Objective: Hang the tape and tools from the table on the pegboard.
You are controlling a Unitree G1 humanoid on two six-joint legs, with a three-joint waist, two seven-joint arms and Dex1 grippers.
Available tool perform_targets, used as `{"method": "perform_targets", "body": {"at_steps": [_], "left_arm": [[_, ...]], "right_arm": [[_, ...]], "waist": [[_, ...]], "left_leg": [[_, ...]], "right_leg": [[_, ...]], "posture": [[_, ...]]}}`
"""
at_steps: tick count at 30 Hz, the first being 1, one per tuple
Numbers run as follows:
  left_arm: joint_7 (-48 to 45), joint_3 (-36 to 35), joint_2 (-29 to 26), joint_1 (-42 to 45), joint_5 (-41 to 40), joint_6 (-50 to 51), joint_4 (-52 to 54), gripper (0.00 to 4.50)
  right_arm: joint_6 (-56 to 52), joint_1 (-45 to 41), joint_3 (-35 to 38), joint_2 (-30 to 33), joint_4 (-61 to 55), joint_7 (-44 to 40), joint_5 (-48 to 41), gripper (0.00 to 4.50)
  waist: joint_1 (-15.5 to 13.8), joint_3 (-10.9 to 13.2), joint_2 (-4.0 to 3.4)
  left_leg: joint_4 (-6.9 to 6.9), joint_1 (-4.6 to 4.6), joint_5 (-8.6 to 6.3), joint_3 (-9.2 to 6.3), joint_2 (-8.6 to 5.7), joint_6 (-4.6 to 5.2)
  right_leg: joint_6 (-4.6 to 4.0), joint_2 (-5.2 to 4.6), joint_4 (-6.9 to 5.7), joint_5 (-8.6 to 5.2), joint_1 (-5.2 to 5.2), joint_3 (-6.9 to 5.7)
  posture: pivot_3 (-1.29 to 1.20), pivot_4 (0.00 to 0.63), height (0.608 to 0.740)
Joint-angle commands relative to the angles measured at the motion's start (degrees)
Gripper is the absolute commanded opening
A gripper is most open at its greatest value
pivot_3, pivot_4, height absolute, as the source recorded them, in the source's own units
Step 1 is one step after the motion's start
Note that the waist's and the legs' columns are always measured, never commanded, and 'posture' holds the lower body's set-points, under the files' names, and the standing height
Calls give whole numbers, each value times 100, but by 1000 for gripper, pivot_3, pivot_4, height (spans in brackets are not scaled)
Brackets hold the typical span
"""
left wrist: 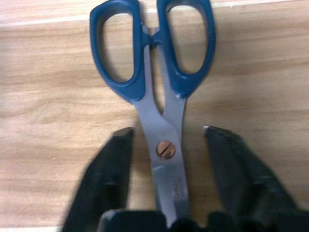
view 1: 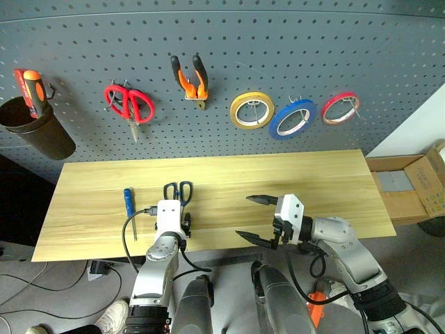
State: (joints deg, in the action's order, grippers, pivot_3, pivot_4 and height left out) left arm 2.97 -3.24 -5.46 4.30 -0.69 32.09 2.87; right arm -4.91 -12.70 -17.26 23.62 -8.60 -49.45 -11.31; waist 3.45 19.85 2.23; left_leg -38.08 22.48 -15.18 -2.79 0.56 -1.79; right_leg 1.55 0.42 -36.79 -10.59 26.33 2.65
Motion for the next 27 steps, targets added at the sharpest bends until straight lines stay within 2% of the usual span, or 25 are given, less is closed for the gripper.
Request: {"method": "perform_targets", "body": {"at_steps": [1,2,3,10,13,18,22,27], "left_arm": [[68,-83,-9,-76,51,129,15,877],[80,-85,2,-57,52,126,-2,592],[88,-85,10,-41,54,117,-23,551],[14,102,-134,-107,245,-127,86,551],[-374,514,-519,-448,461,-486,661,551],[-961,1108,-1424,-1207,985,-1671,1735,551],[-870,962,-1896,-1561,1452,-2669,2156,551],[-583,637,-1919,-1474,1748,-3347,2185,551]], "right_arm": [[57,8,-11,-50,-202,10,9,4500],[68,-1,-8,-55,-177,9,15,4500],[82,-7,-2,-56,-153,1,20,4500],[197,9,215,20,-113,-108,-57,4500],[83,117,441,79,-379,-132,-323,4500],[-376,277,953,151,-1066,50,-941,4500],[-607,344,1317,199,-1537,335,-1136,4500],[-834,196,1522,80,-1865,672,-1381,4500]], "waist": [[0,2,0],[-1,2,0],[-1,2,0],[-3,2,-1],[-1,1,-1],[-32,-11,-2],[-55,-85,1],[-65,-270,10]], "left_leg": [[0,0,0,0,0,0],[0,0,0,0,0,0],[1,0,0,0,0,0],[2,2,-1,-1,0,-1],[3,6,-2,-2,1,-3],[4,44,-4,-7,16,-11],[3,46,-3,-5,14,-13],[4,46,-3,-1,7,-13]], "right_leg": [[0,0,0,0,0,0],[-1,0,0,-1,0,0],[-1,0,1,-1,-1,0],[0,0,5,-1,-1,-2],[0,0,6,-1,2,-3],[0,-9,2,-3,43,-4],[1,-46,4,-4,43,-6],[6,-47,7,-6,41,-11]], "posture": [[-76,385,740],[-76,383,740],[-74,381,740],[-58,337,740],[-57,313,740],[-45,266,740],[-35,226,740],[-14,183,740]]}}
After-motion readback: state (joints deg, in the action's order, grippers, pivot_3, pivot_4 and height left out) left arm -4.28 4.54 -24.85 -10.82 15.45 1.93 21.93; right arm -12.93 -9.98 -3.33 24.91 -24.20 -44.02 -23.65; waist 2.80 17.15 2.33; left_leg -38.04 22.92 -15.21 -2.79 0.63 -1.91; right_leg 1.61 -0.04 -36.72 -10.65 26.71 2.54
